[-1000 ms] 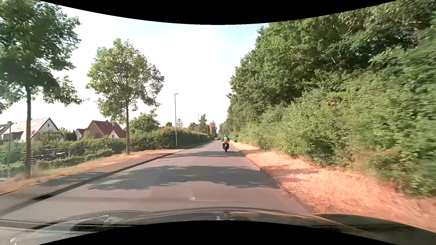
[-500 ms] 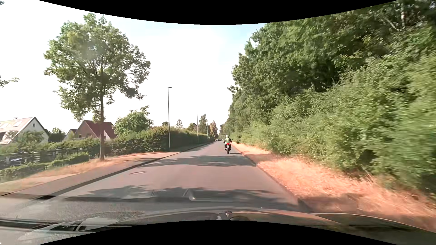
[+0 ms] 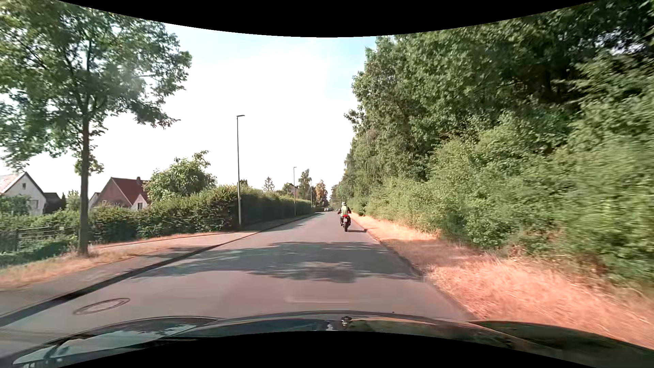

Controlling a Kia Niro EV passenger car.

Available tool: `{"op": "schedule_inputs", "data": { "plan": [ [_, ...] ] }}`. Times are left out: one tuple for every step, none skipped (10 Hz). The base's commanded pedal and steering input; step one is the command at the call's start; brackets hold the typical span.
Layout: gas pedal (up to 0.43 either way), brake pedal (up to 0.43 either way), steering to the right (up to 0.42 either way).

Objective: Follow the waypoints while adhering to traffic rules and regulations

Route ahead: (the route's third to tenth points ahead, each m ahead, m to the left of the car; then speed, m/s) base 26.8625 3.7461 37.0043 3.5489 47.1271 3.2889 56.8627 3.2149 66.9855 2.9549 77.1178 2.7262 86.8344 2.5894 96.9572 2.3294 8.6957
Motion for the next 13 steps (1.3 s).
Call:
{"op": "schedule_inputs", "data": {
  "plan": [
    [0.138, 0.0, -0.007],
    [0.138, 0.0, -0.007],
    [0.138, 0.0, -0.007],
    [0.138, 0.0, -0.007],
    [0.138, 0.0, -0.006],
    [0.138, 0.0, -0.005],
    [0.13, 0.0, -0.005],
    [0.118, 0.0, -0.005],
    [0.118, 0.0, -0.005],
    [0.118, 0.0, -0.005],
    [0.118, 0.0, -0.005],
    [0.118, 0.0, -0.005],
    [0.118, 0.0, -0.005]
  ]
}}
